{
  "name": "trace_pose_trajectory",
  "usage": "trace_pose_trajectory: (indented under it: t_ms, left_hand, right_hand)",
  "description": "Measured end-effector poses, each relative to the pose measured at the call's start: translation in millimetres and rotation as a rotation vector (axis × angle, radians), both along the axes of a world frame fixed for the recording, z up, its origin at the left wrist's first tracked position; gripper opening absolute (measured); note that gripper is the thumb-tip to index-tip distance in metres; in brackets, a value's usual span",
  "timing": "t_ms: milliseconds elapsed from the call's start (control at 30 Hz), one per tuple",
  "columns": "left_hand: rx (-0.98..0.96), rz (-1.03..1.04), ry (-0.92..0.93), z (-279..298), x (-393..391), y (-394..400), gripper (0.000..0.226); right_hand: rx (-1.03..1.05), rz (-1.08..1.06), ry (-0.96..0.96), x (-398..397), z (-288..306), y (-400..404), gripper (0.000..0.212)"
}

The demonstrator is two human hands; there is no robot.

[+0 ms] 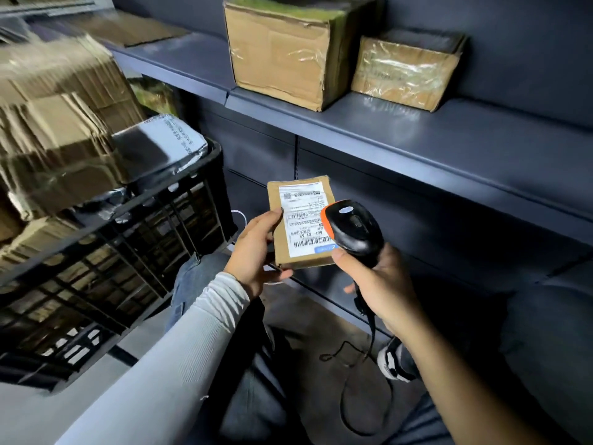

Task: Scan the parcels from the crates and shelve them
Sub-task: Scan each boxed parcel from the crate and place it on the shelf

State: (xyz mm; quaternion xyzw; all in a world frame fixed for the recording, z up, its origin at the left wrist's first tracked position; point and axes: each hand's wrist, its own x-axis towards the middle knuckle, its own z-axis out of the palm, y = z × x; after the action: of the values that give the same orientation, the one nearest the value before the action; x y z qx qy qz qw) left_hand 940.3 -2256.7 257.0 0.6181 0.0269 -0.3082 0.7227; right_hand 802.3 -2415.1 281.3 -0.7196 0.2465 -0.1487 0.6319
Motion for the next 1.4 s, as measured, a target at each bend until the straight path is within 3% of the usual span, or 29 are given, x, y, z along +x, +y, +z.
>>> trace_pose_trajectory:
  t_ms: [233,400,667,900,1033,1200,1400]
  left_hand:
    - [-0.121,0.011,-0.280,78,-14,-16,0.035]
    - [-0.276,0.072,-0.358,116,-3,-53,0.047]
    - [-0.231,0.109,-0.548,122,27,-124,0.047]
    - [-0.133,0.149,-0.685,115,59,-160,0.079]
    - [-0.007,0.137,-0.813,112,70,-172,0.062]
    - [0.215,0.040,-1.003,104,72,-174,0.076]
    - [0.433,0.034,-1.166,95,89,-180,0.083]
  right_hand:
    - [-0.051,-0.061,-0.160,13,58,-2,0.009]
    - [-0.087,-0.225,-0.232,29,102,-15,0.010]
    - [-0.002,-0.354,-0.259,71,128,-47,0.008]
    - [0.043,-0.352,-0.221,105,124,-68,0.013]
    - [0.077,-0.329,-0.228,126,123,-78,0.014]
    - [0.158,-0.318,-0.211,143,122,-86,0.016]
    - [0.164,-0.306,-0.148,162,121,-92,0.055]
